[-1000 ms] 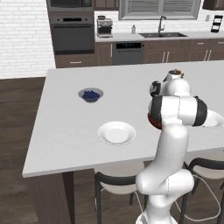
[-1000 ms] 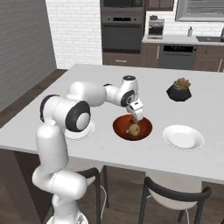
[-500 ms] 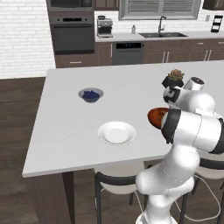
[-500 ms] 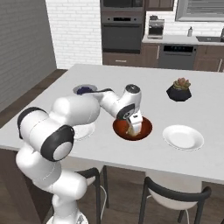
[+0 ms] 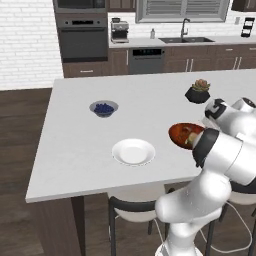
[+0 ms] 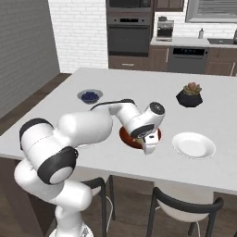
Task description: Pick the chicken drumstick and onion from their plates and place them in the bowl. Then put the bowl in the fridge.
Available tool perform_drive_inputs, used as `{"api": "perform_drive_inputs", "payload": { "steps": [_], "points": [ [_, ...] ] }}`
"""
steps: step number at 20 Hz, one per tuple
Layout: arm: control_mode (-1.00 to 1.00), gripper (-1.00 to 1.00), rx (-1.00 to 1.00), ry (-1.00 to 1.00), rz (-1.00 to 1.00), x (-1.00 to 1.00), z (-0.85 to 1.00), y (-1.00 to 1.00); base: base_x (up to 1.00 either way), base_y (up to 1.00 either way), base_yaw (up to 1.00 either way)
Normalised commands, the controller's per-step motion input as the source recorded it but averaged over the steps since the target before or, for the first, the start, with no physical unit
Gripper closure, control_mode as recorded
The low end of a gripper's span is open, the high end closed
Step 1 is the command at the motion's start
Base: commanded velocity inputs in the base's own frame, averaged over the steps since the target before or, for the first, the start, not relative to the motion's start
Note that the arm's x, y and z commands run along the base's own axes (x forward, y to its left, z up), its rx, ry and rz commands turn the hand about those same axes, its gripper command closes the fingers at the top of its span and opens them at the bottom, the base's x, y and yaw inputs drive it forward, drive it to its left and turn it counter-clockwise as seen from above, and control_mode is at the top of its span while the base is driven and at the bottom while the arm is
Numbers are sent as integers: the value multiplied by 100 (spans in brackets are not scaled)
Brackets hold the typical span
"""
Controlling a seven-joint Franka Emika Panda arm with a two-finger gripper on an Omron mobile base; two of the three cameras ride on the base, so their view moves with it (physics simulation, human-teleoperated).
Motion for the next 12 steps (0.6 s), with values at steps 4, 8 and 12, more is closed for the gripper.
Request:
{"api": "perform_drive_inputs", "payload": {
  "steps": [4, 8, 12],
  "points": [
    [-100, -100, 8, 1, 0, 0, -35, -16, 0, 0, 0],
    [-100, -100, 0, 0, 0, 2, -54, -2, 0, 0, 0],
    [-100, -100, 0, 3, 0, 38, -48, 0, 0, 0, 0]
  ]
}}
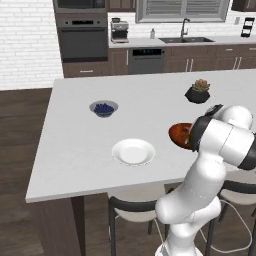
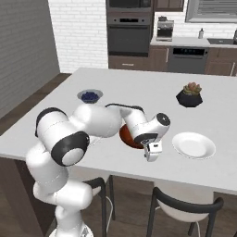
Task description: Pick the chicken drumstick and onion from their plates and place them in the bowl. Then put the bowl in the fridge.
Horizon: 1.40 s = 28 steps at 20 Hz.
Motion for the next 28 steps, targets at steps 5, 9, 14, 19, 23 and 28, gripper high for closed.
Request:
{"api": "perform_drive_inputs", "payload": {
  "steps": [5, 9, 14, 19, 23, 28],
  "points": [
    [-100, -100, 4, 6, 0, 36, -21, 0, 0, 0, 0],
    [-100, -100, 2, 2, 0, 20, -24, 0, 0, 0, 0],
    [-100, -100, 3, 5, 0, 31, -20, 1, 0, 0, 0],
    [-100, -100, 4, 4, 0, 25, -17, 0, 0, 0, 0],
    [-100, 100, 2, 1, 0, 16, -24, 13, 0, 0, 0],
    [-100, 100, 0, 3, 0, 26, -32, 34, 0, 0, 0]
  ]
}}
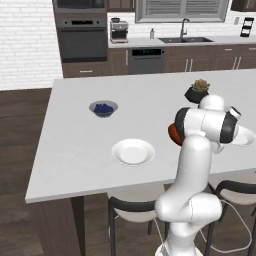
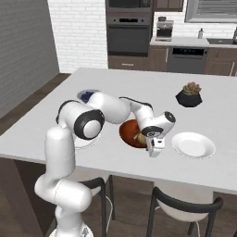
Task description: Pick the chicken drumstick and onion from their plates and place them in the bowl. Then put the bowl in the fridge.
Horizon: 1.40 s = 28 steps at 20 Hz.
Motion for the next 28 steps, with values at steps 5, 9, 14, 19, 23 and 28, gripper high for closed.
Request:
{"api": "perform_drive_inputs", "payload": {
  "steps": [5, 9, 14, 19, 23, 28],
  "points": [
    [-100, 100, 0, 9, 0, 39, -33, 54, 0, 0, 0],
    [-100, 100, 0, 5, 0, 19, -2, 41, 0, 0, 0],
    [-100, 100, 0, -6, -5, 0, 3, 38, 0, 0, 0],
    [-100, 100, -2, -10, -1, -5, 3, 61, 0, 0, 0],
    [-100, 100, -11, -40, 0, -53, 54, 54, 0, 0, 0],
    [-100, 100, -15, -27, 0, -53, 57, 54, 0, 0, 0]
  ]
}}
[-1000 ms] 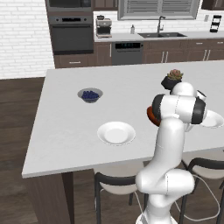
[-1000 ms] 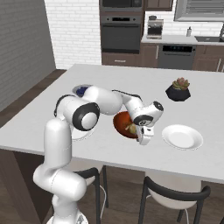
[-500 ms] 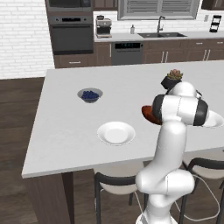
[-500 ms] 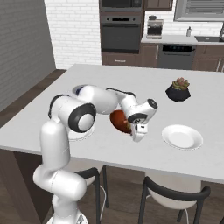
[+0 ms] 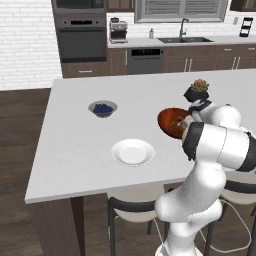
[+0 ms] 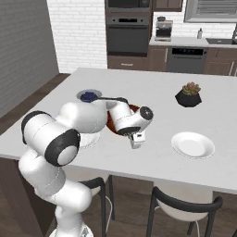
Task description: Pick the chicken drumstick and onion from their plates and place them in the bowl. Then put the bowl in the fridge.
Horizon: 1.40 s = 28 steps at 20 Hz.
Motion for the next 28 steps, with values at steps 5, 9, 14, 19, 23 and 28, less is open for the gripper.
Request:
{"api": "perform_drive_inputs", "payload": {
  "steps": [5, 9, 14, 19, 23, 28],
  "points": [
    [-100, 100, -4, 3, -11, -61, 93, 27, 0, 0, 0],
    [-100, 100, 0, 37, -5, -37, 100, 20, 0, 0, 0],
    [-100, 100, 17, 27, -8, -45, 76, 37, 0, 0, 0],
    [-100, 100, -1, -8, -17, -46, 11, 66, 0, 0, 0],
    [-100, 100, -5, -7, -21, -39, 20, 40, 0, 0, 0],
    [-100, 100, 0, 0, -12, -49, 54, 22, 0, 0, 0]
  ]
}}
